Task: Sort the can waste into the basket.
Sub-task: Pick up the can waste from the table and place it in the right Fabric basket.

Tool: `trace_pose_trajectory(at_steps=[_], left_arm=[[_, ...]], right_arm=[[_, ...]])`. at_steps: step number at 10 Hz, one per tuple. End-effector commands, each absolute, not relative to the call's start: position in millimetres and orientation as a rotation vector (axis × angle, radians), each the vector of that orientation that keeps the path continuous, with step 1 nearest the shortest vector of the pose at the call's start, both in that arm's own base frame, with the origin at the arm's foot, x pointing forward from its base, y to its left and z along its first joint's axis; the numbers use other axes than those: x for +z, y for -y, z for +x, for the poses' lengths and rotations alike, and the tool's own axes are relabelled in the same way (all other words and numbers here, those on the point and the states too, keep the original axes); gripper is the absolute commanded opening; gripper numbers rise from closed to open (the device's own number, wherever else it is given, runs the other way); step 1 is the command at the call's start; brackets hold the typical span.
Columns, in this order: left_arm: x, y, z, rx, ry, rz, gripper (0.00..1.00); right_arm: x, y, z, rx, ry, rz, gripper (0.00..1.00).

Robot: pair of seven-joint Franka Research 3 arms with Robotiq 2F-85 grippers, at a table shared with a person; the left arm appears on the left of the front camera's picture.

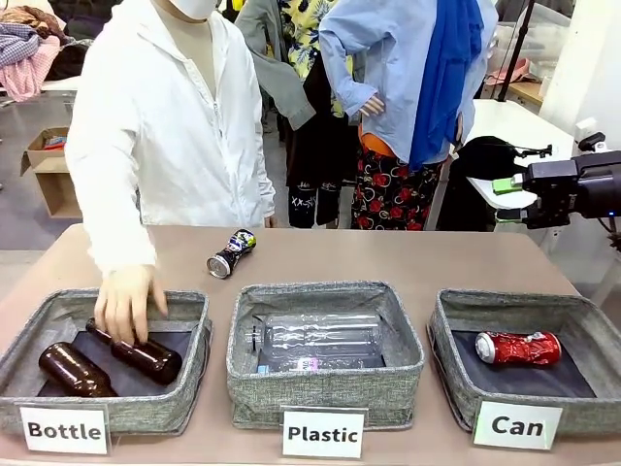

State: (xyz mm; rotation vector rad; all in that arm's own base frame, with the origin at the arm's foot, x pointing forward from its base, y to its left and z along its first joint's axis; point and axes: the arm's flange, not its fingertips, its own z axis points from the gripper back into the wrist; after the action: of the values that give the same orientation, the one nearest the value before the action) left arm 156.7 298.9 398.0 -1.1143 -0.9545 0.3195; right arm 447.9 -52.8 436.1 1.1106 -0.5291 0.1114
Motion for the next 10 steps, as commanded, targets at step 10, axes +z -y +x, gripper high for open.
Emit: trace_pose_trajectory(at_steps=[10], left_arm=[[517,-142,326,0.023,0.726,-0.820,1.00]], right_arm=[[438,53,448,0.124,0.541,1.102,1.00]])
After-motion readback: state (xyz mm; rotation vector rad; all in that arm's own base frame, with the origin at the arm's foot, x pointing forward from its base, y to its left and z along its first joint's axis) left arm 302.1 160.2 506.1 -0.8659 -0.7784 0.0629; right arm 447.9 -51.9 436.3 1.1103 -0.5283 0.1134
